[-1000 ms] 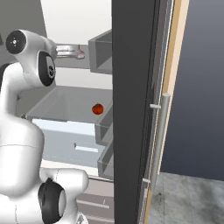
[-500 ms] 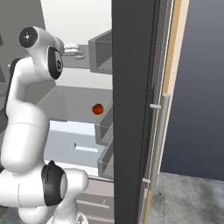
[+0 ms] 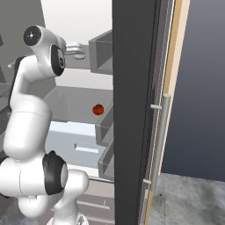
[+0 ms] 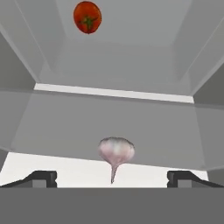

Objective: Retrieve the bottle and the shaker from the cabinet and place them next to the mixing bowl on the counter. Then add garlic from the fridge to the mixing bowl.

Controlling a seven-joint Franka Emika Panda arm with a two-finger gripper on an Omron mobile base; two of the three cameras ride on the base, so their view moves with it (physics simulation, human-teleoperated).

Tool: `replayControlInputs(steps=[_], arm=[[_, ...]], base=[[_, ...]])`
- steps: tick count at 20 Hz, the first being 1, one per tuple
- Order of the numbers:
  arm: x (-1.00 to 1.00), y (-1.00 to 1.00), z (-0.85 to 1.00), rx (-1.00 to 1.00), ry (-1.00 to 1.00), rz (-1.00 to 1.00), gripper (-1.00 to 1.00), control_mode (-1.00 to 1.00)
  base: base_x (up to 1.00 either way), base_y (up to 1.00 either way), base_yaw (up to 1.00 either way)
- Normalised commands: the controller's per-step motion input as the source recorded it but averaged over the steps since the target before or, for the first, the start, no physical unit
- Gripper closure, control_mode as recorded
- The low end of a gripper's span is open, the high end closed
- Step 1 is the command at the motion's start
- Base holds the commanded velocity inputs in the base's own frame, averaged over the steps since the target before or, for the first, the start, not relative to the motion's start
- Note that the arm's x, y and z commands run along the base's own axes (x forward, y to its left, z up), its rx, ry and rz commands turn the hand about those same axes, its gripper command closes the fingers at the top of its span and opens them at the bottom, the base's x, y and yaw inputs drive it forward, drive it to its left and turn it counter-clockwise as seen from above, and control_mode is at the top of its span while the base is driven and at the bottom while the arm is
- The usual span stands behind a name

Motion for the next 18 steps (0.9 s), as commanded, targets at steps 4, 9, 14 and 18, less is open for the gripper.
replayControlInputs(steps=[4, 9, 14, 18], arm=[[0.55, 0.01, -0.05, 0.0, 0.05, 0.0, -1.0, -1.0], [0.68, 0.0, -0.04, 0.0, 0.01, 0.0, -1.0, -1.0], [0.28, 0.06, -0.08, 0.0, 0.01, 0.0, -1.0, -1.0], [0.02, 0.1, -0.07, 0.0, 0.01, 0.0, -1.0, -1.0]], base=[[0.0, 0.0, 0.0], [0.0, 0.0, 0.0], [0.0, 0.0, 0.0], [0.0, 0.0, 0.0]])
